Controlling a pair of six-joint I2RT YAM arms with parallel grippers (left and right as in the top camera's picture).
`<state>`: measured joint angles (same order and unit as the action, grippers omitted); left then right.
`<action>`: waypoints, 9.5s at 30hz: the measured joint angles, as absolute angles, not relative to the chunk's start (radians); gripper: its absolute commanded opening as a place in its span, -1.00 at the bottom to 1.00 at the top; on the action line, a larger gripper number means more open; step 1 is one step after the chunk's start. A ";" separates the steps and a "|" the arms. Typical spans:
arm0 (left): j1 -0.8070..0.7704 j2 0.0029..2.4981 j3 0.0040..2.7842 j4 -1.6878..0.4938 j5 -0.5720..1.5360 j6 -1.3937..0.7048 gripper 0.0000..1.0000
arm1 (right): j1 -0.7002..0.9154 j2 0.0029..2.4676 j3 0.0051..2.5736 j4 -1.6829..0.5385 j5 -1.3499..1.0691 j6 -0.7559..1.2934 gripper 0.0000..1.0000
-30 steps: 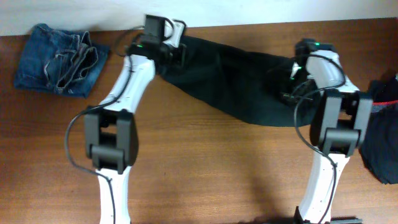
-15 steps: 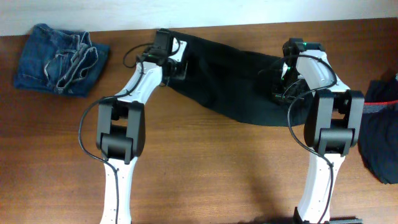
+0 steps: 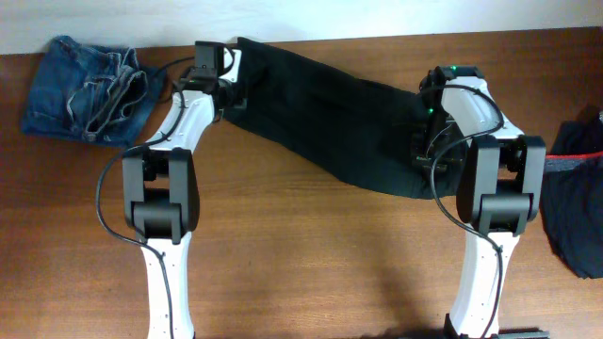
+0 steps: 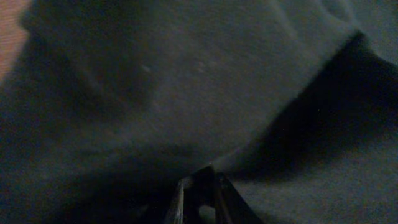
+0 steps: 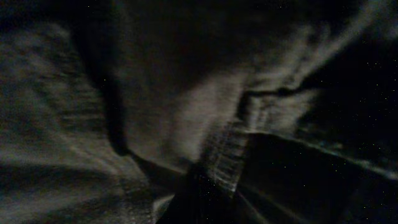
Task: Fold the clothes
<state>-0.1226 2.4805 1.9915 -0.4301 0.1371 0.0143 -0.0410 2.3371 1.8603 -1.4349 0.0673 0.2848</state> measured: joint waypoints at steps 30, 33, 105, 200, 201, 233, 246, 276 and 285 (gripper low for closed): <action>-0.088 2.427 2.028 -1.008 0.140 -0.151 -0.67 | -0.169 2.316 1.860 -1.224 0.040 0.360 -0.78; -0.087 2.426 2.030 -1.061 0.155 -0.160 -0.67 | -0.169 2.314 1.860 -1.180 0.048 0.349 -0.76; -0.189 2.366 1.993 -0.992 0.276 -0.098 -0.72 | -0.203 2.325 2.207 -1.324 -0.194 0.162 0.97; -0.126 2.575 2.729 -1.409 0.141 -0.022 0.98 | -0.154 2.392 2.033 -0.878 -0.230 -0.208 1.00; -0.126 2.575 2.729 -1.411 0.141 -0.022 0.98 | -0.155 2.406 2.033 -0.878 -0.228 -0.219 1.00; -0.126 2.575 2.729 -1.430 0.118 -0.022 0.98 | -0.158 2.416 2.035 -0.926 -0.237 -0.493 -0.92; -0.126 2.575 2.729 -1.430 0.118 -0.022 0.98 | -0.158 2.418 2.172 -0.919 -0.237 -0.382 -0.92; -0.126 2.575 2.729 -1.425 0.115 -0.022 0.98 | -0.150 2.572 2.288 -0.665 -0.203 -0.173 0.97; -0.126 2.577 2.824 -1.395 0.115 -0.003 0.98 | -0.153 2.483 2.348 -0.807 -0.095 -0.127 0.97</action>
<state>-0.1257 2.5771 2.8243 -1.3949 0.1146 -0.0029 -0.1528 2.4828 2.3478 -0.8066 -0.0948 -0.1268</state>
